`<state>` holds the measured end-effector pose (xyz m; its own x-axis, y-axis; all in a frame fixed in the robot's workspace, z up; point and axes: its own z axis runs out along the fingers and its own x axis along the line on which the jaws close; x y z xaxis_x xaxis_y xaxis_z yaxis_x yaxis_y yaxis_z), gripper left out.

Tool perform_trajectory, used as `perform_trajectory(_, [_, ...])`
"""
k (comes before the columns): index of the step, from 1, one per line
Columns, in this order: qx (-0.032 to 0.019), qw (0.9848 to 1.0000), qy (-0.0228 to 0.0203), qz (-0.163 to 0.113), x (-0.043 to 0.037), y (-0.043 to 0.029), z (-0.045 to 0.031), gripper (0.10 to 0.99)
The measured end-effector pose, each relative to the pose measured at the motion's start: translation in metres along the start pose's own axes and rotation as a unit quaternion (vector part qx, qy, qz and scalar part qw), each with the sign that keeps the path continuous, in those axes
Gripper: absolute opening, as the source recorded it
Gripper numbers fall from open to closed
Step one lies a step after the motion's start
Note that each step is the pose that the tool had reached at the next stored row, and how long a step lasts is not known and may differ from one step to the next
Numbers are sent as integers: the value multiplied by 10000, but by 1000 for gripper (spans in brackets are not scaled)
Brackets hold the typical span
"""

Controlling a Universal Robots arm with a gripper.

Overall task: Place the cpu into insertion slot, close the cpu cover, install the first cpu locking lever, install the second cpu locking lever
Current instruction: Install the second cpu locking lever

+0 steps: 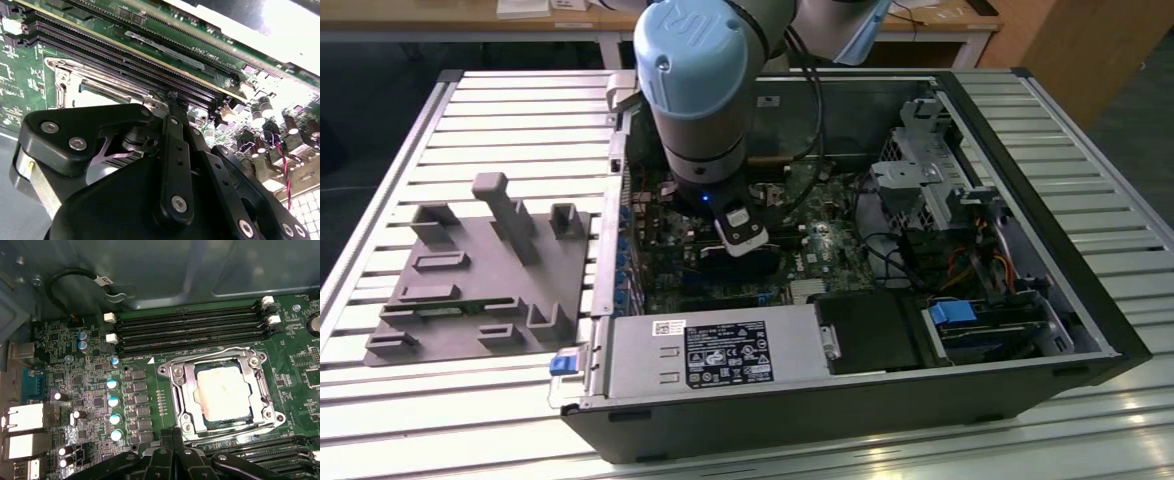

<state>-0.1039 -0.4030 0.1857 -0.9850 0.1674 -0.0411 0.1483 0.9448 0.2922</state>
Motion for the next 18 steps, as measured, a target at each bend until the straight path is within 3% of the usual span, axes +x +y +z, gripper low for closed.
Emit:
perform_trajectory(6, [42, 10000, -3, -2, -2, 12, -58, 102])
perform_trajectory(18, [43, 10000, -5, -4, -13, 64, -211, 102])
